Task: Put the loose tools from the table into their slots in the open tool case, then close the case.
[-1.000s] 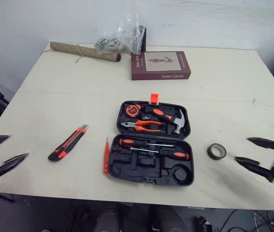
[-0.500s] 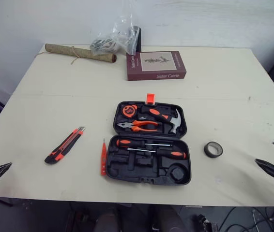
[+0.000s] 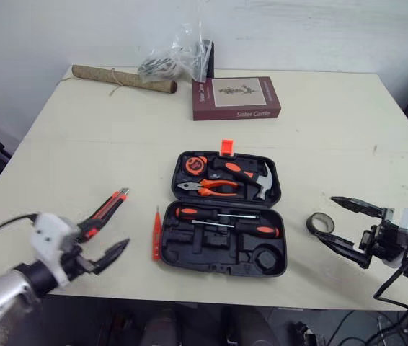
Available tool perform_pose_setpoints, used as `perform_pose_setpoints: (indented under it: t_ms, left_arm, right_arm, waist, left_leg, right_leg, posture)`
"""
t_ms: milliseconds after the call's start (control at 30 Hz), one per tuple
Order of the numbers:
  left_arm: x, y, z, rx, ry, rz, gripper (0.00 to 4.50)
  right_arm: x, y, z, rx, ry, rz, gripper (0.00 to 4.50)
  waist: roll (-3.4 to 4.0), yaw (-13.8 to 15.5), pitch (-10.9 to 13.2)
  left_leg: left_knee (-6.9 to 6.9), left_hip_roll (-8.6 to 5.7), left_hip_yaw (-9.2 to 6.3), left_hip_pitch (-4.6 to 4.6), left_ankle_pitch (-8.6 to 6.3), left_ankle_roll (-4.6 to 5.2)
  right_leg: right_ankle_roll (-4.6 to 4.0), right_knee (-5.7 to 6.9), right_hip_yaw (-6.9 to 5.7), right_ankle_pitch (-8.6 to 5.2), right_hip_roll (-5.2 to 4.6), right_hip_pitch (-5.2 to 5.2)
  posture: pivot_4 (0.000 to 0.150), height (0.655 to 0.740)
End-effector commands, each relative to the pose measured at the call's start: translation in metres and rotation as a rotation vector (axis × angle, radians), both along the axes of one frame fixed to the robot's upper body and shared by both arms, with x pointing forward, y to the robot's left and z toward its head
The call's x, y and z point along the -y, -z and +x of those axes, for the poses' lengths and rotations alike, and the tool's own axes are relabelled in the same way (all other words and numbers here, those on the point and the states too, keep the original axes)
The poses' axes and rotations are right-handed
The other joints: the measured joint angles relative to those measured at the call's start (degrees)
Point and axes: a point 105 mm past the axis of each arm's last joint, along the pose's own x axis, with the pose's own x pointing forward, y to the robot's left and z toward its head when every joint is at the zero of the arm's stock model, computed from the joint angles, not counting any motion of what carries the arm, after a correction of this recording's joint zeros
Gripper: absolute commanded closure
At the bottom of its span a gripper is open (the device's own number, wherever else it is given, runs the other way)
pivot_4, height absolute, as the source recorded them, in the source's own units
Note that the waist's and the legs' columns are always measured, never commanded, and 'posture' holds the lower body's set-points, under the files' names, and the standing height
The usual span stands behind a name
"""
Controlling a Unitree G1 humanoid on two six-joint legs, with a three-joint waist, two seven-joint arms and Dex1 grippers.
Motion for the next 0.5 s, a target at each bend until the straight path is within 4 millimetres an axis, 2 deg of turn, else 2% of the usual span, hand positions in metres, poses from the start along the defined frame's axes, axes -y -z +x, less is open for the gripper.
perform_pose_setpoints:
  t_ms: [33, 133, 333, 500]
  left_arm:
    - [0.033, 0.016, 0.001, -0.032, -0.055, -0.022, 0.0]
    - [0.051, 0.024, -0.002, -0.056, 0.023, 0.011, 0.0]
    - [0.063, 0.034, -0.007, -0.098, 0.047, 0.04, 0.0]
    - [0.069, 0.036, -0.002, -0.085, 0.019, 0.055, 0.0]
  right_arm:
    - [-0.019, -0.008, -0.006, 0.057, -0.1, 0.016, 0.05]
    - [-0.027, -0.005, -0.008, 0.061, -0.148, -0.004, 0.05]
    - [-0.027, -0.005, -0.005, 0.061, -0.143, 0.012, 0.05]
    - [-0.028, -0.004, -0.004, 0.052, -0.142, 0.018, 0.05]
  waist:
    - [0.0, 0.1, 0.0]
    - [-0.02, 0.2, 0.0]
    - [-0.01, 0.2, 0.0]
    - [-0.02, 0.4, 0.0]
  left_leg:
    - [0.01, 0.0, -0.01, 0.01, 0.0, 0.0]
    - [0.04, 0.0, -0.02, 0.0, 0.0, 0.0]
    - [0.07, -0.01, -0.02, 0.0, 0.01, 0.01]
    - [0.1, -0.01, -0.03, 0.01, 0.01, 0.02]
  right_leg:
    - [0.0, 0.0, 0.0, 0.0, 0.01, 0.02]
    - [0.0, 0.0, 0.02, 0.0, 0.03, 0.03]
    - [0.0, -0.01, 0.03, 0.0, 0.03, 0.06]
    - [0.0, -0.03, 0.03, 0.0, 0.02, 0.09]
  posture:
    - [0.15, 0.74]
    - [0.15, 0.74]
    - [0.15, 0.74]
    - [0.15, 0.74]
